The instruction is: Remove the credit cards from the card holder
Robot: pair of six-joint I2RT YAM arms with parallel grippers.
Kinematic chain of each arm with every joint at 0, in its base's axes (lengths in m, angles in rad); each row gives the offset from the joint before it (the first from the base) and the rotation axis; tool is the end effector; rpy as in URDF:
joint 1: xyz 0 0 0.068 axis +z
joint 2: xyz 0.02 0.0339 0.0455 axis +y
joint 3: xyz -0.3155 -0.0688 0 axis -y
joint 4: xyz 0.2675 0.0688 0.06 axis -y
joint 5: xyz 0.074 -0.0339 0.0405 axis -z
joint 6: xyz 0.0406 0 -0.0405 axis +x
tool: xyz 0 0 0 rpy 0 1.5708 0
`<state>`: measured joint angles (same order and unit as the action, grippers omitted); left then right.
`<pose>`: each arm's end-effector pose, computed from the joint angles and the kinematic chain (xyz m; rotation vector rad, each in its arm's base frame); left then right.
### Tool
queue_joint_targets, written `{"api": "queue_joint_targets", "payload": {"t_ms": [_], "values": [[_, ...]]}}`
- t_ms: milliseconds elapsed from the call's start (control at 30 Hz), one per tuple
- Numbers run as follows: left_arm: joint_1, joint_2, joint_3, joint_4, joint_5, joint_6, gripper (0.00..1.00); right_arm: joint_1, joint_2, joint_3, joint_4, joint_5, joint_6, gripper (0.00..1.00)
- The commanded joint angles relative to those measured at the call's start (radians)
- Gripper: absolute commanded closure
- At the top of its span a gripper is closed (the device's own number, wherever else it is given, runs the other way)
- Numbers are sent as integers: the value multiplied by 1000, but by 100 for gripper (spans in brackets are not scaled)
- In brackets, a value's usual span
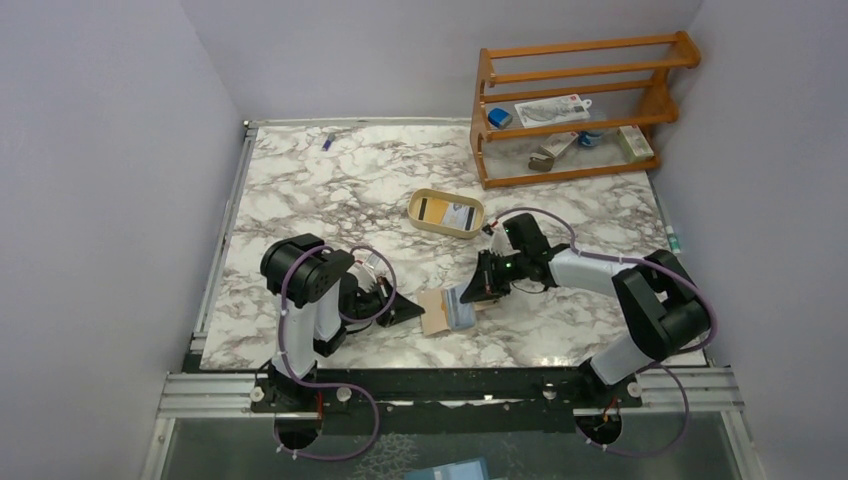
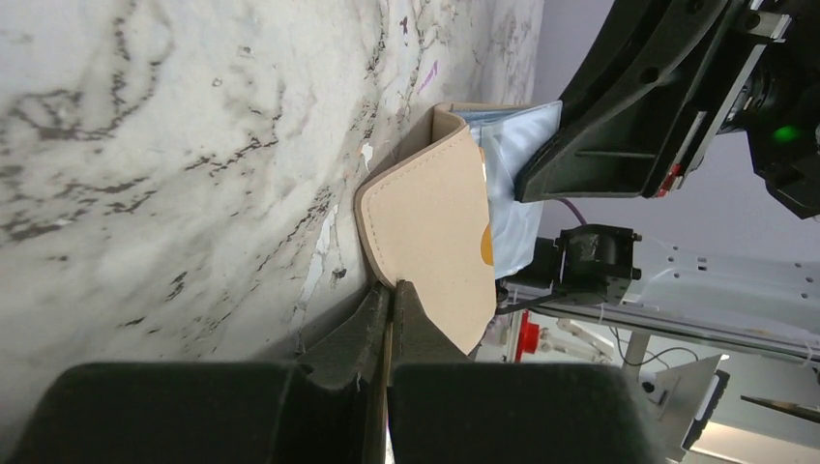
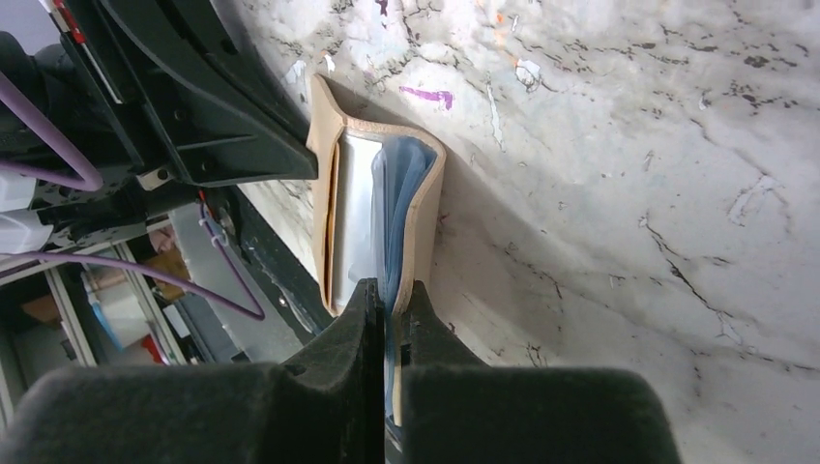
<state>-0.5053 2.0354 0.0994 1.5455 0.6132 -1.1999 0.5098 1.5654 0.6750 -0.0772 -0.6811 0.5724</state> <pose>0.1821 -0.1274 0.0835 -0.3190 2.2909 -1.6125 0.2433 0.1653 0.1719 -0.2129 2.7068 1.2522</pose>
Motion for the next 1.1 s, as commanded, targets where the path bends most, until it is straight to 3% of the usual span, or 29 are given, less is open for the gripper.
{"api": "queue_joint_targets", "payload": {"t_ms": [0,100,200,267,367,533,767,933,1067], "values": [[-53,100,2,249,-148,155,100,0,16,-2,120,43,-28,85],[-53,96,12,248,-148,149,100,-1,-8,6,99,76,-51,37],[-53,83,-2,249,-164,159,100,-1,-104,38,10,210,-81,12],[-53,71,-12,248,-168,166,100,-1,-196,67,-44,316,-99,1],[-53,66,-14,249,-166,169,100,-1,-292,80,-39,318,-93,0],[-53,57,-14,249,-183,176,100,9,-257,9,94,46,19,0],[-53,39,-16,249,-199,177,100,53,-201,-87,200,-12,101,0],[-53,46,-10,247,-201,169,100,168,-102,-75,258,36,146,1],[-53,39,-16,247,-207,169,100,182,-57,-96,313,53,184,2]]}}
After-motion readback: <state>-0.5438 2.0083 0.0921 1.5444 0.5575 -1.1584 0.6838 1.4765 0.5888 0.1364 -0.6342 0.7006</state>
